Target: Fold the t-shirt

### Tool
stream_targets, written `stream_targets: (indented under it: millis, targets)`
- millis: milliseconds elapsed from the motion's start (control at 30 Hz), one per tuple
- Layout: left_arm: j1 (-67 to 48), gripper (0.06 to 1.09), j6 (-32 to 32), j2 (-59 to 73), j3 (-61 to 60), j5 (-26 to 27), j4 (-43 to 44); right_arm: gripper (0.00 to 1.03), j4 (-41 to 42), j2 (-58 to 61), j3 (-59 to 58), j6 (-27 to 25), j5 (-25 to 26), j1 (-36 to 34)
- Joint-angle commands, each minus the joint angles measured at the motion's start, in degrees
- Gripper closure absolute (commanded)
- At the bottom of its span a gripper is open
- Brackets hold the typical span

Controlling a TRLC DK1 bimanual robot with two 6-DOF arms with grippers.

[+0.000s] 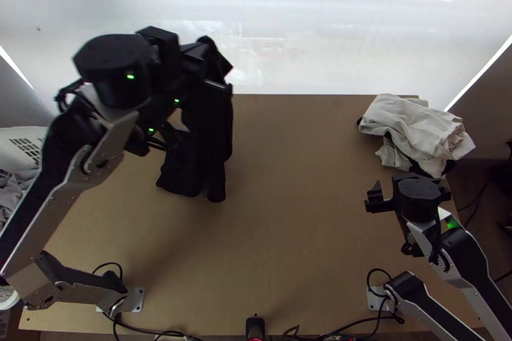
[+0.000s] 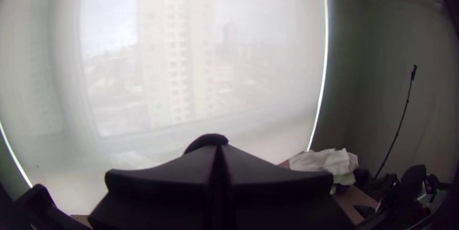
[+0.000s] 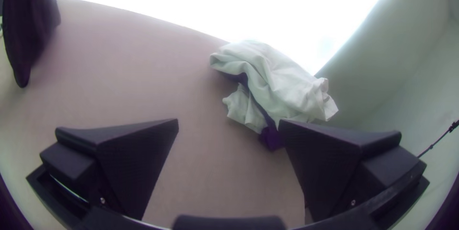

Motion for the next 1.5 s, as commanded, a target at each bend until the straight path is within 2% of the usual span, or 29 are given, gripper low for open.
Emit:
stream_targets:
  millis: [0, 200, 433, 600, 767, 833, 1067, 1467]
  targets:
    - [-11.1, 1.05, 1.5, 11.3, 4.6, 0.0, 4.4, 0.05, 1.4, 1.0, 0.0, 1.9, -0.2, 1.3]
    - [-12.9, 1.05, 2.0, 16.8, 7.9, 0.0, 12.0, 0.05, 5.1, 4.9, 1.3, 2.0, -3.6, 9.5]
    - [-13.8, 1.05, 3.1, 18.4, 7.9, 0.0, 16.5, 0.05, 10.8, 17.2, 4.1, 2.4, -6.3, 17.1]
    - [-13.8, 1.05, 3.1, 18.6, 7.9, -0.7, 19.6, 0.06, 11.9, 30.0, 9.8, 6.3, -6.4, 23.4]
    - [-13.6, 1.05, 4.2, 18.7, 7.9, -3.1, 23.4, 0.06, 12.0, 38.4, 15.1, 14.2, -6.4, 27.5]
    - [-13.6, 1.05, 4.5, 18.6, 8.0, -3.6, 23.7, 0.06, 12.9, 40.7, 15.6, 15.7, -6.3, 28.7]
    - [-13.6, 1.05, 4.8, 18.3, 8.0, -3.7, 23.7, 0.06, 15.8, 46.9, 16.7, 17.1, -6.3, 30.3]
    - [-13.8, 1.05, 5.7, 17.4, 8.0, -4.5, 22.9, 0.06, 16.9, 51.3, 17.4, 18.6, -4.4, 25.7]
